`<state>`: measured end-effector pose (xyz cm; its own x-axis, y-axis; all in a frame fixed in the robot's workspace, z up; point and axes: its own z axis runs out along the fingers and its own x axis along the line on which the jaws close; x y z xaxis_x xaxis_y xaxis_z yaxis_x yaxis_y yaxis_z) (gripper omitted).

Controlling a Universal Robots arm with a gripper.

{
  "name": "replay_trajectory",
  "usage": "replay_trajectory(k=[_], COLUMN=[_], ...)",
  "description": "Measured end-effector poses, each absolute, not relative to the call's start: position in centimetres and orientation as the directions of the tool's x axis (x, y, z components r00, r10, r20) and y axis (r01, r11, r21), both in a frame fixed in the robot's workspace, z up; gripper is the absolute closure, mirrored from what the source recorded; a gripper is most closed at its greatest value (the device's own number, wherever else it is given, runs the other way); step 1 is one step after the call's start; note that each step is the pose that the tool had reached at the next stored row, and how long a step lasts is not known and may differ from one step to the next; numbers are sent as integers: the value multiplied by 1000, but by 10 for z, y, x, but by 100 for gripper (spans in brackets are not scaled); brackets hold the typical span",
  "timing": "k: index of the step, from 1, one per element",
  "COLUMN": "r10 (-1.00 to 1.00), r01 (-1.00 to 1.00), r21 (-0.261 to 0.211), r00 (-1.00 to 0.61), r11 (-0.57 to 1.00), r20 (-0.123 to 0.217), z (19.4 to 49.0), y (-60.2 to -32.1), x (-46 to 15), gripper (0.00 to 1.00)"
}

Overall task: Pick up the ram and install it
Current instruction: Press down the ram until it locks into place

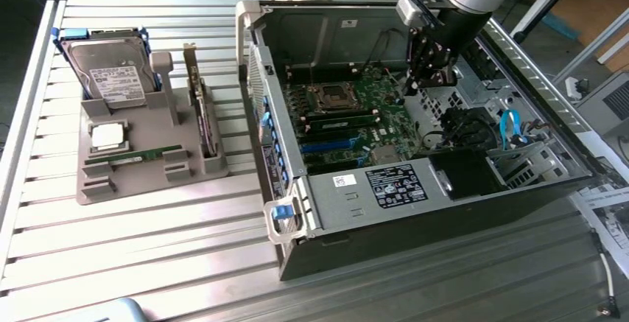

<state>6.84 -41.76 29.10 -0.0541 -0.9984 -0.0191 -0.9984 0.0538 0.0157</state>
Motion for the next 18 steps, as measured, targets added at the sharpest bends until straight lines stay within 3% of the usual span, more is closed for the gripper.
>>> replay_trajectory(k=[18], r10=[-984], r01=[-984], r21=[14], r00=[-176], r11=[176], r20=[-7], z=[291], y=[-418], x=[68], gripper=[89])
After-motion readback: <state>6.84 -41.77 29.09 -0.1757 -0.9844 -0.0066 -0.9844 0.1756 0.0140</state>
